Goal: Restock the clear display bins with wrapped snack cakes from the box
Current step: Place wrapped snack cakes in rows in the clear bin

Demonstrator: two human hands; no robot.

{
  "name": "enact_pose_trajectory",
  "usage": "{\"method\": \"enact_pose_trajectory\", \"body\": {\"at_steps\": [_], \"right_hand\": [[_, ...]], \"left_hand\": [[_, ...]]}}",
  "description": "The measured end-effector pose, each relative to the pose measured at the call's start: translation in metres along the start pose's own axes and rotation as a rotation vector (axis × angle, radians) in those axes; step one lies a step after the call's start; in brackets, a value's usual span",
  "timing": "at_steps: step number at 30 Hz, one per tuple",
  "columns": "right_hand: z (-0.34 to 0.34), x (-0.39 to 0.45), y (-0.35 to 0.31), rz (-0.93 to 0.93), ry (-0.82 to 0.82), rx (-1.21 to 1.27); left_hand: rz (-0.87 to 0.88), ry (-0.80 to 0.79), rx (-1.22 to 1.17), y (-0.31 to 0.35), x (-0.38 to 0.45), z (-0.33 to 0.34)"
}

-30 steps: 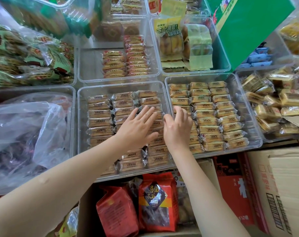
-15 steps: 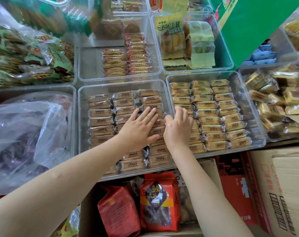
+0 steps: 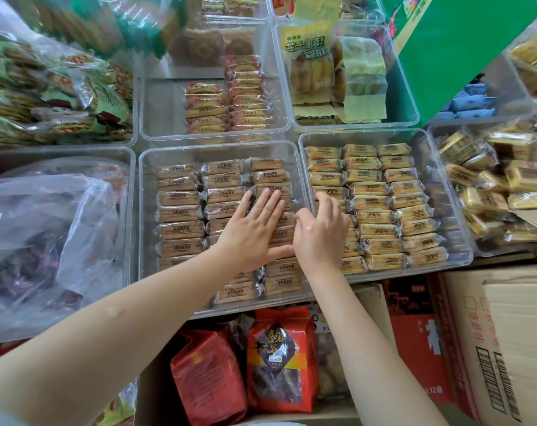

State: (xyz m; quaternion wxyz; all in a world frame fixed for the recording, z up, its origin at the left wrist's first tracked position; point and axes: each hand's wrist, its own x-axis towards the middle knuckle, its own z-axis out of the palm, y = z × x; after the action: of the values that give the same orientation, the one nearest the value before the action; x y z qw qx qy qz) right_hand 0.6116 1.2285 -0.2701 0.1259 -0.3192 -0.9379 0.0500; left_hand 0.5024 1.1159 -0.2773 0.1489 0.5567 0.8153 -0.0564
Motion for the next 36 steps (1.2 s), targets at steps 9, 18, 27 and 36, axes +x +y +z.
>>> {"method": "enact_pose_trajectory", "body": {"at_steps": [9, 18, 27, 36], "right_hand": [[-0.006, -0.024, 0.005, -0.003, -0.089, -0.014], [-0.006, -0.026, 0.004, -0.03, 0.047, -0.017], [-0.006, -0.023, 0.002, -0.003, -0.129, -0.062], [-0.021, -0.048, 0.012, -0.009, -0.102, -0.013]], "left_hand": [[0.144, 0.099, -0.061, 0.004, -0.047, 0.023], [0.164, 0.068, -0.072, 0.009, -0.05, 0.016], [0.151, -0.068, 0.023, 0.013, -0.044, 0.003], [0.158, -0.046, -0.176, 0.019, -0.068, 0.01]]}}
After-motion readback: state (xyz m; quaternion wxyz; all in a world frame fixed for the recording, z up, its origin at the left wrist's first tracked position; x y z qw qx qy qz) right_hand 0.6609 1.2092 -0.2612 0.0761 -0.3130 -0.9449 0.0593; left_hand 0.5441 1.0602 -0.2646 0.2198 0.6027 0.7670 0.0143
